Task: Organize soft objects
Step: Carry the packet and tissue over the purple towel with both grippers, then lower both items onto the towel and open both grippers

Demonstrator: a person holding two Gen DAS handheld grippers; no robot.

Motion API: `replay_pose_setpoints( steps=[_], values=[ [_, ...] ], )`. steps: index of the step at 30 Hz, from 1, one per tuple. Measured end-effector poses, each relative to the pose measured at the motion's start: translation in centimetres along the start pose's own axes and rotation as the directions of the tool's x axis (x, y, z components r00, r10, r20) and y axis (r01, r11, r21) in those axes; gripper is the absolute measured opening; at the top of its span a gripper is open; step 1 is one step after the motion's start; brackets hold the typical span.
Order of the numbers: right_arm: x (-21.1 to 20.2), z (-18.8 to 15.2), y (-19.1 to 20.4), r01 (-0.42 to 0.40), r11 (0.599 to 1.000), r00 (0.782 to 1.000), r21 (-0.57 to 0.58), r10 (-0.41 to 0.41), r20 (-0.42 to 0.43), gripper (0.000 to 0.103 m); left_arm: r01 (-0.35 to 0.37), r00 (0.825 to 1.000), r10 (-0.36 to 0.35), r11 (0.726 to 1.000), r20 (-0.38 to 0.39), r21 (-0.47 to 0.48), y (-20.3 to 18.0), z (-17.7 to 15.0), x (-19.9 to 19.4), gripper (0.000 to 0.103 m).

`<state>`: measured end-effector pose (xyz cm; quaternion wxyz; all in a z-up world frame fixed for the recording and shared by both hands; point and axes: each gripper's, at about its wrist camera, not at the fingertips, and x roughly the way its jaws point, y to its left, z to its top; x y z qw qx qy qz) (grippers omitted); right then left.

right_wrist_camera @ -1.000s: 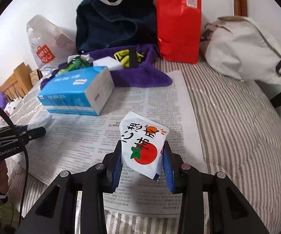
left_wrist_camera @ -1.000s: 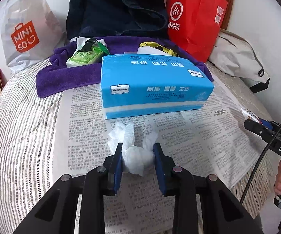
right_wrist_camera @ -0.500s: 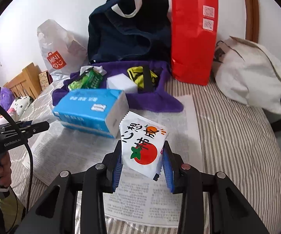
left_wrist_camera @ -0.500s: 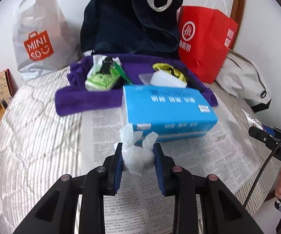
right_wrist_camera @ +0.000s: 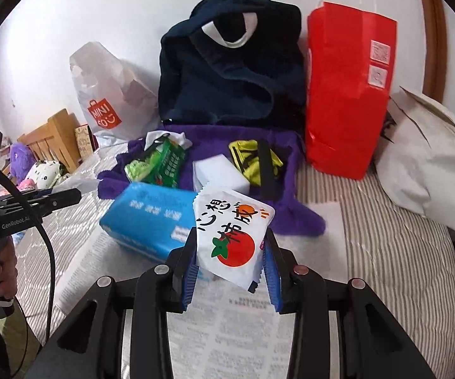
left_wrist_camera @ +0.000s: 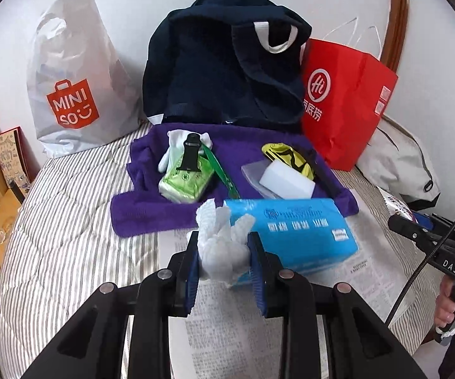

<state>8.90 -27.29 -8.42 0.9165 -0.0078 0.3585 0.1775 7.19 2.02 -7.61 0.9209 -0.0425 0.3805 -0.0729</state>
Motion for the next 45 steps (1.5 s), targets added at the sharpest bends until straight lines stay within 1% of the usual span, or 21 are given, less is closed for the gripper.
replay_pose_setpoints(
  steps=[2,10,16,24,28,35,41,45],
  values=[
    [0.2,0.5,0.2,-0.004,1.0,1.0,-0.006,0.004,0.005,0.037,0.012,1.0,-0.012,1.0,0.0,-0.008,0.2,0.4,0.2,0.027],
    [1.7,3.2,0.2,-0.003,1.0,1.0,-0.014,0.003,0.008,0.037,0.002,1.0,-0.002,1.0,0.003,-0.008,0.9,2.7,1.6,0.027],
    [3.9,5.1,-0.4,-0.009,1.0,1.0,0.001,0.009,-0.006,0.037,-0.016,1.0,0.016,1.0,0.001,-0.007,1.5,4.4,3.0,0.027],
    [7.0,7.6,-0.7,-0.001,1.0,1.0,-0.019,0.0,-0.019,0.037,0.001,1.0,-0.001,1.0,-0.003,-0.024,2.3,6.6,5.3,0.027],
    [8.7,9.0,-0.8,-0.017,1.0,0.999,-0.022,0.017,-0.033,0.037,0.002,1.0,-0.002,1.0,-0.002,-0.027,2.6,7.6,6.3,0.027],
    [12.3,10.5,-0.9,-0.027,0.999,0.996,-0.021,0.026,-0.083,0.037,0.001,1.0,-0.001,1.0,0.0,-0.024,3.1,9.1,7.4,0.027],
    [15.4,10.7,-1.2,-0.033,0.999,0.989,-0.018,0.03,-0.142,0.037,0.004,1.0,-0.004,0.999,-0.003,-0.033,3.6,9.6,8.1,0.027],
    [16.9,10.4,-1.8,-0.053,0.999,0.981,0.003,0.053,-0.187,0.039,0.005,1.0,-0.006,0.999,-0.007,-0.037,3.9,9.8,8.4,0.027]
  ],
)
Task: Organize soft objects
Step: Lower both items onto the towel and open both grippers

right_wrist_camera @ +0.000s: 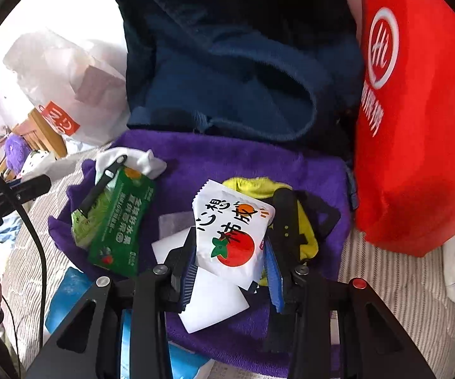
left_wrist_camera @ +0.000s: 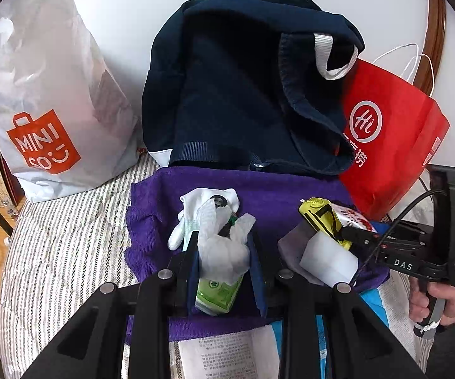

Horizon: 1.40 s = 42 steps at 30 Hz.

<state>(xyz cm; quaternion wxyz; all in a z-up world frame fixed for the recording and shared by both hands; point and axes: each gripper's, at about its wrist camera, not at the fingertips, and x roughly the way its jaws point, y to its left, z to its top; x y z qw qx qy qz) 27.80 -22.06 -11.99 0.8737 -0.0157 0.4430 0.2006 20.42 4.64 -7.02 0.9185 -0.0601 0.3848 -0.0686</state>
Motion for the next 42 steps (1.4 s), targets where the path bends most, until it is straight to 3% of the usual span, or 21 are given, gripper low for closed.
replay_pose_setpoints(
  steps=[4,7,10,11,24,31,42],
  values=[
    [0.8,0.2,-0.5,-0.025,0.999,1.0,0.02,0.025,-0.011,0.046,0.002,1.0,-0.002,1.0,-0.004,-0.004,0.1,0.1,0.3,0.027],
    [0.9,0.3,-0.5,-0.041,0.999,0.999,0.01,0.042,-0.018,0.066,0.004,1.0,-0.004,1.0,-0.01,-0.002,0.0,0.1,0.5,0.027],
    [0.6,0.2,-0.1,-0.037,0.999,0.999,-0.018,0.037,-0.014,0.073,0.012,1.0,-0.012,1.0,-0.015,-0.008,-0.1,0.1,0.7,0.027],
    [0.6,0.3,0.0,-0.025,0.999,1.0,-0.025,0.024,-0.018,0.081,0.014,1.0,-0.014,1.0,-0.018,-0.009,-0.1,0.1,0.8,0.027],
    [-3.0,-0.7,-1.0,-0.01,1.0,1.0,0.026,0.01,0.009,0.082,0.056,0.998,-0.055,0.997,-0.03,0.043,-2.9,0.5,1.6,0.027],
    [-5.8,-2.9,-1.7,0.014,0.999,0.999,0.052,-0.015,0.028,0.082,0.091,0.993,-0.086,0.994,-0.081,0.061,-4.6,0.4,3.8,0.027],
    [-6.6,-4.5,-2.2,0.019,0.996,1.0,0.082,-0.02,0.01,0.082,0.077,0.987,-0.067,0.995,-0.144,0.064,-5.2,-0.2,6.4,0.029]
  ],
)
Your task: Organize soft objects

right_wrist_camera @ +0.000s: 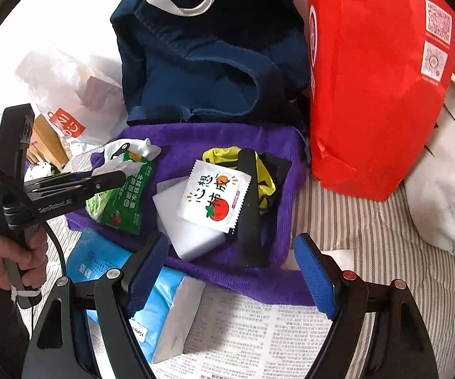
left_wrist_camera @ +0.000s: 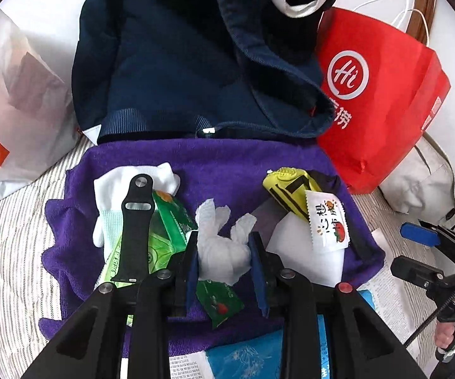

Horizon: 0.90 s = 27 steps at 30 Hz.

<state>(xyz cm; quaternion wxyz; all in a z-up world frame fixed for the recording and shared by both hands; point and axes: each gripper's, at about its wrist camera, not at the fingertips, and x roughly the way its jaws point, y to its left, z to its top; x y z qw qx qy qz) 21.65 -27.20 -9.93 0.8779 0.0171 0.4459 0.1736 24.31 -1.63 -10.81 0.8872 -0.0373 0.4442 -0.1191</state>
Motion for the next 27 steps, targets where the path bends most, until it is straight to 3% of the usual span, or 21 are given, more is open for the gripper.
replay_pose_setpoints(
  steps=[5,7,8,9,12,21,27],
  values=[
    [0.3,-0.4,0.0,-0.008,1.0,1.0,0.011,0.008,-0.011,0.082,-0.005,1.0,0.005,1.0,-0.024,0.0,0.0,0.0,0.6,0.033],
    [0.3,-0.5,0.0,-0.01,1.0,1.0,0.016,0.01,-0.014,0.082,-0.005,1.0,0.004,1.0,-0.026,-0.006,0.1,0.0,0.6,0.048],
    [0.3,-0.5,0.1,-0.011,1.0,1.0,0.017,0.011,-0.014,0.082,-0.006,1.0,0.006,1.0,-0.023,-0.008,0.1,0.1,0.6,0.063],
    [0.3,-0.5,0.1,-0.009,1.0,1.0,0.016,0.009,-0.014,0.082,-0.01,1.0,0.01,1.0,-0.015,-0.008,0.1,0.1,0.4,0.071],
    [0.2,-0.5,0.2,0.005,1.0,1.0,0.01,-0.005,-0.015,0.082,-0.031,1.0,0.031,0.999,0.002,-0.009,0.0,0.1,-0.3,0.083],
    [-1.0,-0.7,0.3,0.053,0.997,0.998,0.057,-0.052,-0.021,0.083,-0.059,0.997,0.062,0.997,0.041,-0.054,0.5,-0.4,-3.8,0.095],
    [-3.7,-1.1,0.9,0.097,0.992,0.995,0.081,-0.098,0.006,0.094,-0.1,0.993,0.104,0.993,0.058,-0.068,0.2,-1.9,-7.3,0.097]
  ],
)
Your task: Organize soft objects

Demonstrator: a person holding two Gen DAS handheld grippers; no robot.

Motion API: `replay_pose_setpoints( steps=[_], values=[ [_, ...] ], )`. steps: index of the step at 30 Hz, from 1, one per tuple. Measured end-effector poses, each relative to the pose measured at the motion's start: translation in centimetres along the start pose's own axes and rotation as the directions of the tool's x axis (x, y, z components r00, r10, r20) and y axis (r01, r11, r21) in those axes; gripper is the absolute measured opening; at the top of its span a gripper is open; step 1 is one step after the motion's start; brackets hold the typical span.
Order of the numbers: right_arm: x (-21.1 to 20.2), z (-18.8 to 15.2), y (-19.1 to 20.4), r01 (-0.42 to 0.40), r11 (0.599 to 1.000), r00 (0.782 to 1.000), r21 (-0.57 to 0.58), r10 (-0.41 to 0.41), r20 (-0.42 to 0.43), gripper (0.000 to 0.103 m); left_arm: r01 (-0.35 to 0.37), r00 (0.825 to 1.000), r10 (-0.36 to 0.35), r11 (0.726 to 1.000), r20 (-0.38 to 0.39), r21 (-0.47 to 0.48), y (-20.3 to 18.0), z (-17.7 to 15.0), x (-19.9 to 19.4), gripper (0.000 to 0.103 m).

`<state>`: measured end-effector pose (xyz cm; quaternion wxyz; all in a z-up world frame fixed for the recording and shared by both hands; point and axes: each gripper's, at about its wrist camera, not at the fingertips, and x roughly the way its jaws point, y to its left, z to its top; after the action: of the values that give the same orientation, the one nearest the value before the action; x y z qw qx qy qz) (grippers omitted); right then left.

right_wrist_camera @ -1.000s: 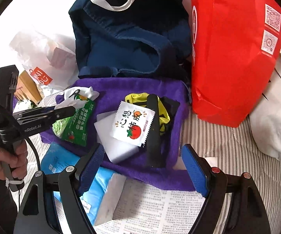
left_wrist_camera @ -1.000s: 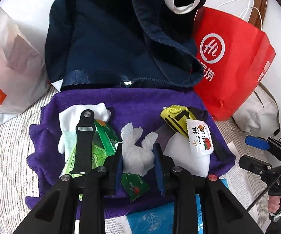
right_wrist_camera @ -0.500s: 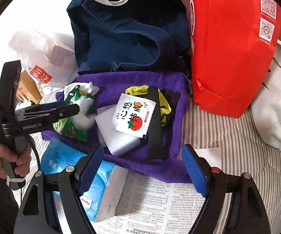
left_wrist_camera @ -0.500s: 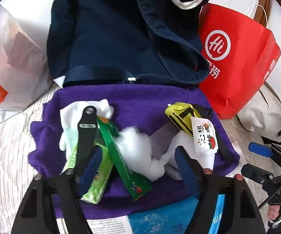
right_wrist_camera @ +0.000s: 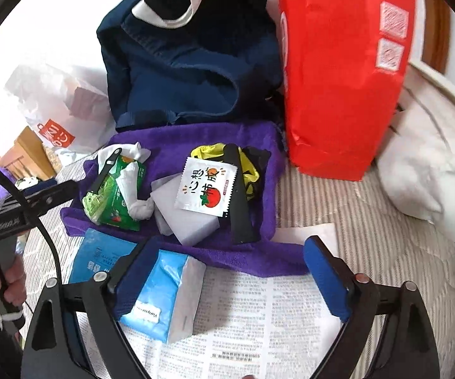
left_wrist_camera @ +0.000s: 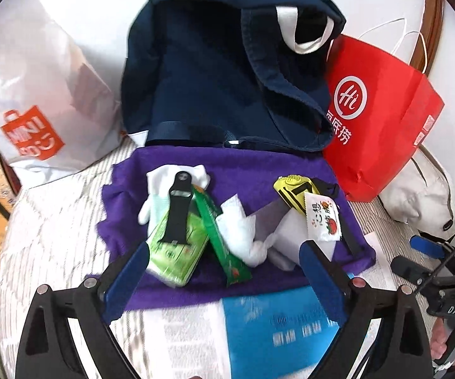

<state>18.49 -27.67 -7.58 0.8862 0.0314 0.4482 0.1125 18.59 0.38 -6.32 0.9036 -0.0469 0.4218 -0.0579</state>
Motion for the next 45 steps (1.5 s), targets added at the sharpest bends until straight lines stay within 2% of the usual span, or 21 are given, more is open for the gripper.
replay_pose_setpoints(
  steps=[2,9,19,29,37,45],
  values=[
    [-0.9,-0.2,0.1,0.018,1.0,1.0,0.004,-0.018,0.003,0.1,-0.01,1.0,0.01,1.0,0.01,-0.005,0.1,-0.5,-1.1,0.098],
    [-4.4,-2.0,0.9,0.085,0.996,0.996,0.0,-0.085,0.001,0.103,-0.031,0.999,0.032,0.999,0.028,-0.007,-0.4,-2.9,-5.9,0.101],
    [-9.7,-5.5,1.7,0.078,0.997,0.997,0.009,-0.079,0.016,0.103,-0.072,0.995,0.073,0.997,0.063,-0.021,-1.5,-6.2,-11.7,0.101],
    [-12.9,-8.1,1.8,0.089,0.996,0.996,-0.01,-0.089,0.031,0.103,-0.092,0.994,0.093,0.996,0.058,-0.021,-3.4,-8.9,-14.2,0.101],
    [-13.8,-9.0,2.2,0.094,0.995,0.995,-0.032,-0.093,0.025,0.103,-0.096,0.992,0.1,0.994,0.08,-0.055,-4.0,-9.2,-16.0,0.101],
    [-14.4,-9.2,2.0,0.107,0.994,0.994,-0.019,-0.106,0.031,0.103,-0.104,0.992,0.109,0.992,0.068,-0.076,-3.4,-9.7,-16.0,0.101]
  ],
)
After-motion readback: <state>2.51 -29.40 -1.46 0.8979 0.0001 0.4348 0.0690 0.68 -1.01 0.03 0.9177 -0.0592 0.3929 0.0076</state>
